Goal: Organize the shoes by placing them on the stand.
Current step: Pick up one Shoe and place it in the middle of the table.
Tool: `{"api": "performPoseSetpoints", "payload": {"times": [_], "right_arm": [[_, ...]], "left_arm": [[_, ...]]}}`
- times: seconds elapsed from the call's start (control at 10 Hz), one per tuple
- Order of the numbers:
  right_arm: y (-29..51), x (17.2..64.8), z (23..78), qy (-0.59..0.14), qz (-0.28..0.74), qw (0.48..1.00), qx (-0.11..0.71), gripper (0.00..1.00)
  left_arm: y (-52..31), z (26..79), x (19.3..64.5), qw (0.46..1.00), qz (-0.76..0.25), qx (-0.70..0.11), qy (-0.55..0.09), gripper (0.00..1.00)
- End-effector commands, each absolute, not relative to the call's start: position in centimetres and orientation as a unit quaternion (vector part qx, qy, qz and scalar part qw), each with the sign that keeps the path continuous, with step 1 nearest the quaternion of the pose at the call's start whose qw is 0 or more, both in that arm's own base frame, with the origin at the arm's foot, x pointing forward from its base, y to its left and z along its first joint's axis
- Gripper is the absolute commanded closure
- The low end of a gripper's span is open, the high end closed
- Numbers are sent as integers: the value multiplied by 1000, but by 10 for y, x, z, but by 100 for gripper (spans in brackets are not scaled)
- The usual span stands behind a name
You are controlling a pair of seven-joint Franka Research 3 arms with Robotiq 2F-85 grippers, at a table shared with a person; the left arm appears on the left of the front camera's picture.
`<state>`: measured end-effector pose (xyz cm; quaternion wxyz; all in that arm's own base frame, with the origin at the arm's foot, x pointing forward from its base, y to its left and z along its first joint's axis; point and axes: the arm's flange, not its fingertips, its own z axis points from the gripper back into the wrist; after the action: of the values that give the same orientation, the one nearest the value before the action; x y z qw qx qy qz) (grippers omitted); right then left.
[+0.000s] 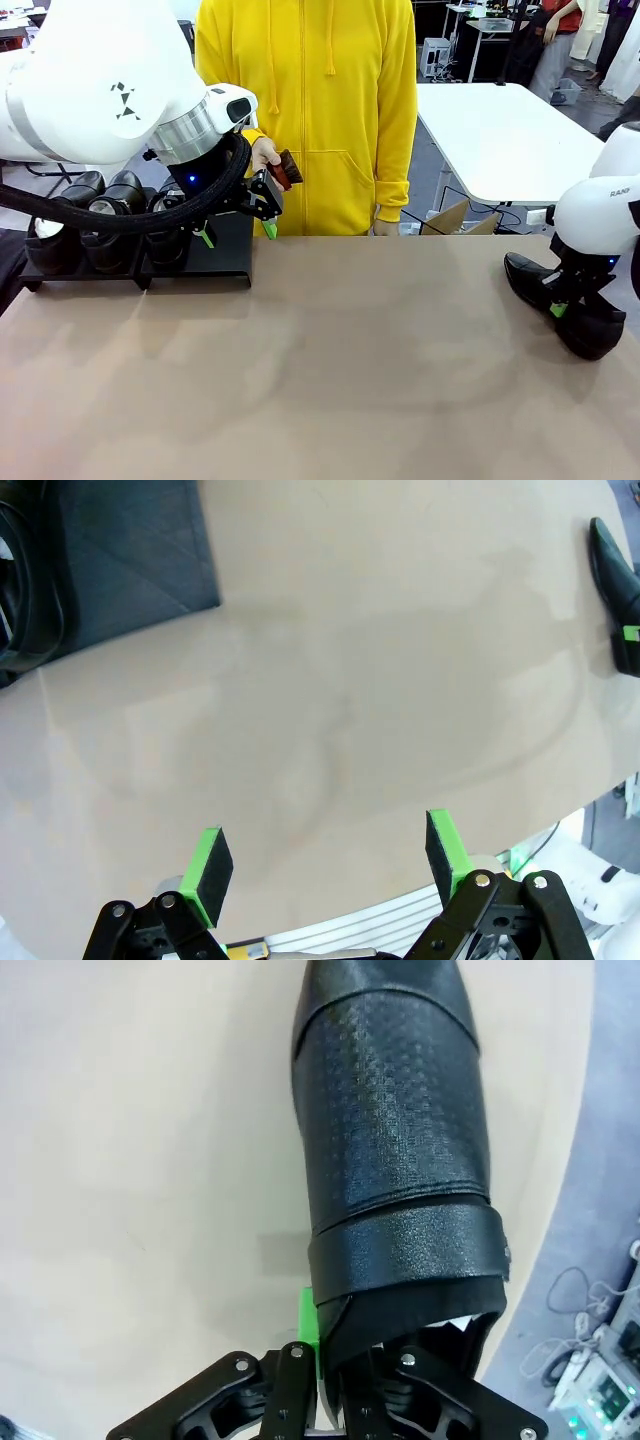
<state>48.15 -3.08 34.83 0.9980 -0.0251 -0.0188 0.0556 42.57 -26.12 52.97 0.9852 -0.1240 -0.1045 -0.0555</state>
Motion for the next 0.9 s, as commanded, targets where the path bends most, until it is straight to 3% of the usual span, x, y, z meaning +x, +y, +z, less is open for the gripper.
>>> {"api": "performPoseSetpoints", "payload": {"times": [0.0,0.1,0.3,0.8], "right_arm": [[-4,472,400,-56,-42,997,9,100],[24,458,432,-100,-65,991,57,100],[82,425,457,-103,-59,980,158,100],[213,380,419,-15,-90,976,196,100]], "left_arm": [[-259,528,424,984,-50,-135,-107,0],[-259,528,424,984,-50,-135,-107,0],[-259,528,424,984,-50,-135,-107,0],[-259,528,424,984,-50,-135,-107,0]]}}
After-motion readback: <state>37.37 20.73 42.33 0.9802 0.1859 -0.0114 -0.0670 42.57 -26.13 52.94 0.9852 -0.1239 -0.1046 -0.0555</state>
